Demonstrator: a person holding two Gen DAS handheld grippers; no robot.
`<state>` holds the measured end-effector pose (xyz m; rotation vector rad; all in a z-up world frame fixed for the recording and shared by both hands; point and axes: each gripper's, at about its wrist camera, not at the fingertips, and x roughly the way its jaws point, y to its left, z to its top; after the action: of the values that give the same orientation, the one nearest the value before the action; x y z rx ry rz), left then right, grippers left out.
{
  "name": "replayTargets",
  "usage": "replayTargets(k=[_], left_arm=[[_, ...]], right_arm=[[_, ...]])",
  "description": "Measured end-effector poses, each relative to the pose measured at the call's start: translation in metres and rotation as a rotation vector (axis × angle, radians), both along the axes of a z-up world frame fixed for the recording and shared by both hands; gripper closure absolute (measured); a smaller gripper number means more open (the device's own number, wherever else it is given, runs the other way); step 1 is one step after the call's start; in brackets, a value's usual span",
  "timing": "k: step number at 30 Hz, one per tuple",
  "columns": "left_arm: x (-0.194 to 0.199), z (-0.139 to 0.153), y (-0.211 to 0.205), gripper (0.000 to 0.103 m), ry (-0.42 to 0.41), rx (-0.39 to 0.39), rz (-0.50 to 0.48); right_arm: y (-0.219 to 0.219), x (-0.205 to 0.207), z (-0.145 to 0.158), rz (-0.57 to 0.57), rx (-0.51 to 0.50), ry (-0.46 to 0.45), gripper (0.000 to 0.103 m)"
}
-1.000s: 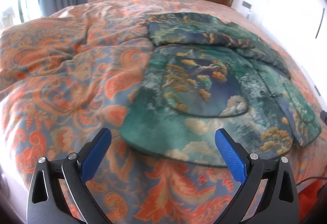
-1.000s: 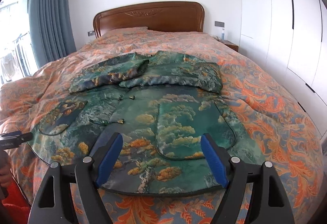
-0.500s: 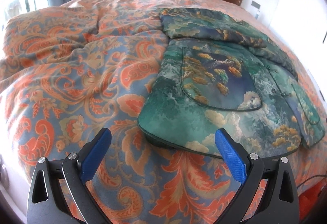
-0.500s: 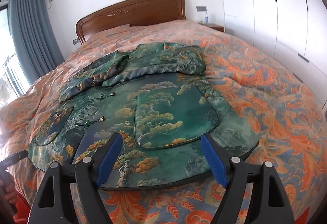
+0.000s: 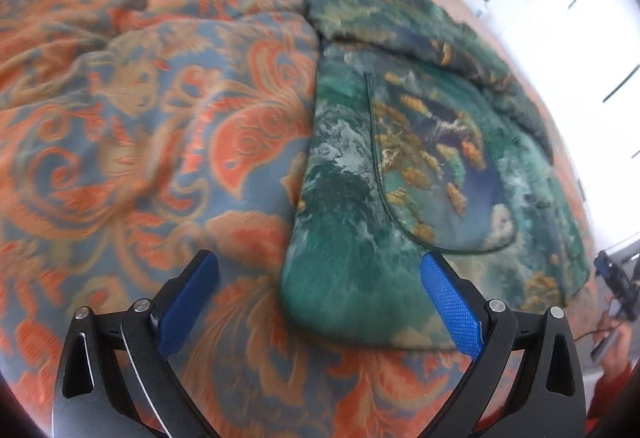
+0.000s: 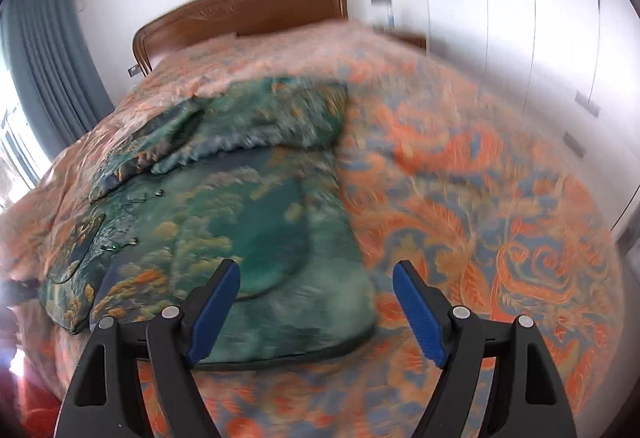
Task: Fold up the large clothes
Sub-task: 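Grasp the jacket hem with both tools and lift it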
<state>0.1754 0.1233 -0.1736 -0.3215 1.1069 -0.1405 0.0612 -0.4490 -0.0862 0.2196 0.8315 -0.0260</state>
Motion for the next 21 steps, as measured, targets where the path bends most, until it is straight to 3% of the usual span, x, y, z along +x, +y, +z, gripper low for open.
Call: replayTargets(k=[5, 8, 10, 11, 12, 13, 14, 18, 21], left_arm=[[0.021, -0.014, -0.022, 0.001, 0.002, 0.036, -0.068], [0.022, -0.015, -0.025, 0.002, 0.022, 0.03, -0.071], [0.019, -0.012, -0.025, 0.022, 0.036, 0.005, -0.089], [0.015, -0.007, -0.026, 0.035, 0.043, 0.014, -0.098], [0.012, -0.002, -0.028, 0.059, 0.04, 0.046, -0.098], [0.01, 0.0, -0.027, 0.075, 0.042, 0.086, -0.091], [0.008, 0.004, -0.026, 0.083, 0.05, 0.106, -0.084], [-0.008, 0.03, -0.015, 0.092, 0.017, 0.019, -0.069], [-0.027, 0.047, -0.015, 0.092, -0.021, -0.02, -0.082]], right_arm=[[-0.02, 0.028, -0.044, 0.064, 0.191, 0.152, 0.022], [-0.01, 0.041, -0.061, 0.11, 0.185, 0.202, 0.022], [-0.008, 0.048, -0.067, 0.124, 0.212, 0.234, 0.024], [-0.006, 0.048, -0.067, 0.131, 0.227, 0.242, 0.044], [-0.003, 0.048, -0.064, 0.147, 0.227, 0.243, 0.057], [0.0, 0.048, -0.06, 0.161, 0.215, 0.238, 0.076], [0.004, 0.047, -0.055, 0.171, 0.197, 0.232, 0.087], [0.018, 0.042, -0.031, 0.187, 0.184, 0.203, 0.091], [0.022, 0.042, -0.018, 0.208, 0.187, 0.184, 0.092]])
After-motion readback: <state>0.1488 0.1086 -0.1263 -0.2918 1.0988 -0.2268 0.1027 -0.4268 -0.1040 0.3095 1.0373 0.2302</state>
